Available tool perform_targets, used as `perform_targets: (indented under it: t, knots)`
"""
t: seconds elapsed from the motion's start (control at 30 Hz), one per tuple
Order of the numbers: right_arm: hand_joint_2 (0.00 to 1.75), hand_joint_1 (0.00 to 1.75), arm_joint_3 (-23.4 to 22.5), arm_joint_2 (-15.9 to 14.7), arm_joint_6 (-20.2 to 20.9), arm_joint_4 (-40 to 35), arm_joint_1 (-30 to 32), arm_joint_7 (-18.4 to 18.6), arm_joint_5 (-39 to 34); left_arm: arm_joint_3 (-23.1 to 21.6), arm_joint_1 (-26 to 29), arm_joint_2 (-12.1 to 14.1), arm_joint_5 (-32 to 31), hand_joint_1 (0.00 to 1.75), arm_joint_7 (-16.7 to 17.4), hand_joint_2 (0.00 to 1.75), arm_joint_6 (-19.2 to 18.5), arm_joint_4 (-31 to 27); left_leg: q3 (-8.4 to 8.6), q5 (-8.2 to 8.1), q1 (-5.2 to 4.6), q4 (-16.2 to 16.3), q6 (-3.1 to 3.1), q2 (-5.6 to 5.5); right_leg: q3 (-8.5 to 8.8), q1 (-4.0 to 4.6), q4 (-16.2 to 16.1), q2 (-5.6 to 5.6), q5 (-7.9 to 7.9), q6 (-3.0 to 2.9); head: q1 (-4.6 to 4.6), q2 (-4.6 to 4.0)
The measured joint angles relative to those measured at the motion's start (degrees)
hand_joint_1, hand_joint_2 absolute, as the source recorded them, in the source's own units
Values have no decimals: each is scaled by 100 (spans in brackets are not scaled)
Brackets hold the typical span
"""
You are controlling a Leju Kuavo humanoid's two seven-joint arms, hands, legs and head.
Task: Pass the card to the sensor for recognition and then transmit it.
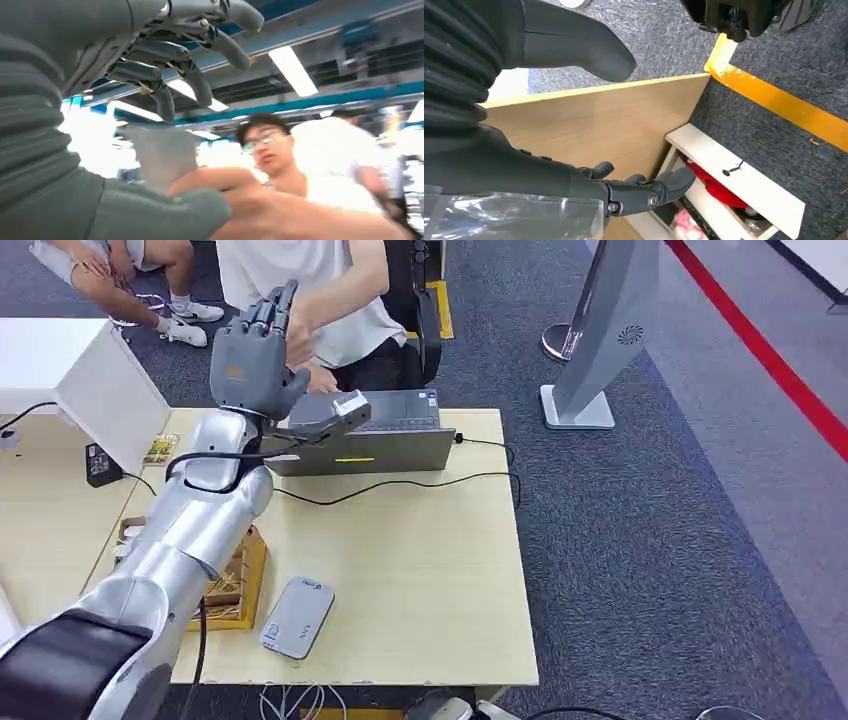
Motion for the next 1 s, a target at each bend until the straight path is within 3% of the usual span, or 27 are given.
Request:
perform_targets:
  t: [0.2, 0.5, 0.63, 0.9, 1.0]
  knots:
    - [175, 0, 0, 0, -15, 2, -1, 94, -59, -18, 847, 166, 426, 0, -194, 175, -157, -1238, -1, -1, 1, -1, 0, 2, -6, 2, -1, 2, -1, 0, 0, 0]
    - [175, 0, 2, 0, -48, 2, -1, 146, -77, -85, 1296, 328, 520, 0, -203, 175, -284, -2067, -2, 0, 2, -3, 0, 2, -6, 1, 0, 2, -1, 0, 0, 0]
    - [175, 0, 0, 0, -94, 2, -1, 244, -192, -133, 1608, 450, 756, 0, -412, 175, -317, -2575, -2, -1, 0, -4, 0, 5, -4, 0, 0, 7, -1, 0, 0, 0]
    - [175, 0, -22, 0, -157, 22, 4, 389, -306, -498, 3166, 1369, 1029, 0, -731, 175, -255, -4750, -4, -8, 2, -11, -9, 20, -20, 2, -1, 19, -8, -7, -4, 0]
    - [175, 0, -31, 0, -199, 28, 8, 431, -369, -599, 3632, 1717, 1187, 0, -885, 175, -481, -5228, -3, -8, 3, -13, -9, 19, -21, 2, -1, 18, -12, -11, -4, 0]
